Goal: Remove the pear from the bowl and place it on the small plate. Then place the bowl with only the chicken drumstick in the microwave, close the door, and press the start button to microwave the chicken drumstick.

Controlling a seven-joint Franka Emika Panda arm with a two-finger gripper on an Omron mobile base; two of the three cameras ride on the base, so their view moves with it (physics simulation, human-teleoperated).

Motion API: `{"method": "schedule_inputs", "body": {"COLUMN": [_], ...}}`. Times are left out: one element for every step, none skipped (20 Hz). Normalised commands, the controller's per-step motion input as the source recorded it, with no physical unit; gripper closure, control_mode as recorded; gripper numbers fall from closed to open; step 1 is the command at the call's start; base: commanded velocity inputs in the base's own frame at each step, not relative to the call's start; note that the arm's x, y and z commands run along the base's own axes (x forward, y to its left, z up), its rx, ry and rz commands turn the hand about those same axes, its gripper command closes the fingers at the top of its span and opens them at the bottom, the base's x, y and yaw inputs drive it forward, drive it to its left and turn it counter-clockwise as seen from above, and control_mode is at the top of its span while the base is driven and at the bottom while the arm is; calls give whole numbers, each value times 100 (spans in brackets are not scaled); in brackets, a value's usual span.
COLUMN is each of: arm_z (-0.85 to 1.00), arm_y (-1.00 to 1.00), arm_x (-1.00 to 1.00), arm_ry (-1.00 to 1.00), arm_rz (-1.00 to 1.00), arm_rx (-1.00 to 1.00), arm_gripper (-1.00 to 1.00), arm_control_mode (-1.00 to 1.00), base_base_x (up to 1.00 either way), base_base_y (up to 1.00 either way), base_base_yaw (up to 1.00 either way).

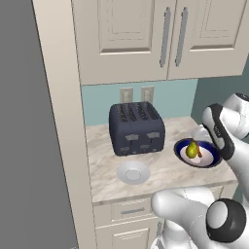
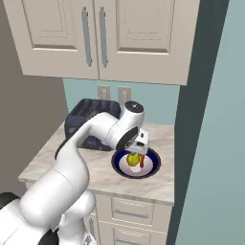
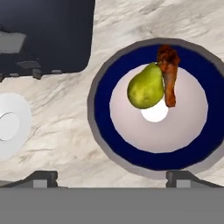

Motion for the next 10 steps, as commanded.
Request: {"method": "schedule_inputs", "body": {"arm_z": [-31, -31, -27, -27, -25, -29, -35, -36, -46, -49], "arm_y": [-26, -4, 0, 0, 18, 17, 11, 19, 21, 17], "arm_x": [9, 18, 23, 28, 34, 37, 40, 36, 32, 34], "arm_ry": [1, 4, 1, 1, 4, 5, 6, 7, 6, 5], "arm_rz": [0, 0, 0, 0, -2, -2, -1, -2, -7, -12], "arm_rx": [3, 0, 0, 0, 0, 0, 0, 0, 0, 0], "arm_gripper": [-100, -100, -100, -100, -100, -100, -100, -100, -100, -100], "arm_control_mode": [-100, -100, -100, -100, -100, -100, -100, -100, -100, -100], "base_base_x": [0, 0, 0, 0, 0, 0, 0, 0, 0, 0], "base_base_y": [0, 0, 0, 0, 0, 0, 0, 0, 0, 0], "base_base_yaw": [0, 0, 0, 0, 0, 0, 0, 0, 0, 0]}}
